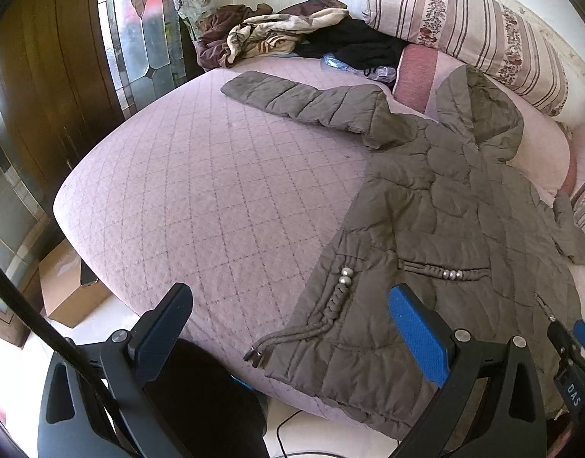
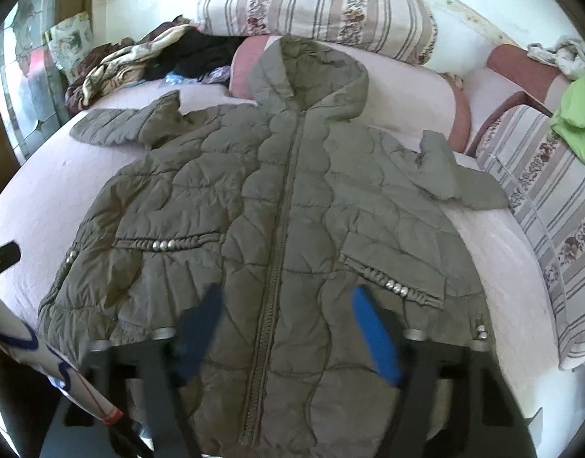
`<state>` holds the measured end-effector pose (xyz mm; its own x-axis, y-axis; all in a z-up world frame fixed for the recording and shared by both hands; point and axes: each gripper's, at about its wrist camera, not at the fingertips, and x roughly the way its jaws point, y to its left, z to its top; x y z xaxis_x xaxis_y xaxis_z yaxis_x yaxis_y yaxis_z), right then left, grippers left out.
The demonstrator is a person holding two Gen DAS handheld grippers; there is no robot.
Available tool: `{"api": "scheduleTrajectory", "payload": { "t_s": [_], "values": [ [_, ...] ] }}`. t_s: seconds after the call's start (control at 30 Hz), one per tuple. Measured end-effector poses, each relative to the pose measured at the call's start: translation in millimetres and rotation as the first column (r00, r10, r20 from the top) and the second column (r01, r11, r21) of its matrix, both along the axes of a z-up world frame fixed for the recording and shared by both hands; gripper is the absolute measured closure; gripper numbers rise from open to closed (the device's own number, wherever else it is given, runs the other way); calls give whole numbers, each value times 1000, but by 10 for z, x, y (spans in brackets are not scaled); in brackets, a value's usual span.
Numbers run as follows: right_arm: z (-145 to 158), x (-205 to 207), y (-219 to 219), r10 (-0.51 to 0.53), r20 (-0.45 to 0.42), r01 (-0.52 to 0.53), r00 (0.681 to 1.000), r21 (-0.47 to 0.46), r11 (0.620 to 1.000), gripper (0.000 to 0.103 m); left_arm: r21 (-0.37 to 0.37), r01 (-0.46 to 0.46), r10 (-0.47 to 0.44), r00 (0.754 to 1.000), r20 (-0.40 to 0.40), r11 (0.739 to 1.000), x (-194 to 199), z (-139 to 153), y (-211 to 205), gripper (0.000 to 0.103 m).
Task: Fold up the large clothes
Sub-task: 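Grasp the jacket sleeve cuff with the left gripper and lift it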
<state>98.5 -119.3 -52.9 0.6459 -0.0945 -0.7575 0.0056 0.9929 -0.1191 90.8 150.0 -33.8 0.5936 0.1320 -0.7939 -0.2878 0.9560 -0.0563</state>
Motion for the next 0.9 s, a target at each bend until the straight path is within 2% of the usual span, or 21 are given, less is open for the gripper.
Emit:
{"api": "scheduleTrajectory", "payload": {
  "t_s": [0.1, 0.27, 0.4, 0.67, 0.8, 0.9],
  "values": [
    [-60, 27, -23, -1, -25, 1, 1000, 32, 999, 41, 20, -23, 23, 1000, 7, 1000, 52, 23, 66, 1],
    [-87, 57, -105, -33, -13, 33, 999, 15, 999, 40, 44, -66, 65, 998, 19, 997, 129, 69, 204, 1],
    [-114, 95, -178, -47, -18, 48, 999, 24, 999, 27, 34, -72, 71, 997, 23, 997, 258, 85, 340, 1],
    [-211, 205, -294, -65, -36, 66, 997, 33, 997, 27, 5, -90, 89, 995, 33, 996, 970, 116, 805, 1],
    [-282, 288, -388, -85, -49, 87, 995, 37, 996, 27, -85, -90, 91, 996, 12, 992, 1538, 35, 1145, 1],
    [-364, 386, -473, -109, -72, 111, 991, 36, 993, 27, -182, -121, 123, 992, 4, 976, 2000, -91, 1464, 10]
  ]
}}
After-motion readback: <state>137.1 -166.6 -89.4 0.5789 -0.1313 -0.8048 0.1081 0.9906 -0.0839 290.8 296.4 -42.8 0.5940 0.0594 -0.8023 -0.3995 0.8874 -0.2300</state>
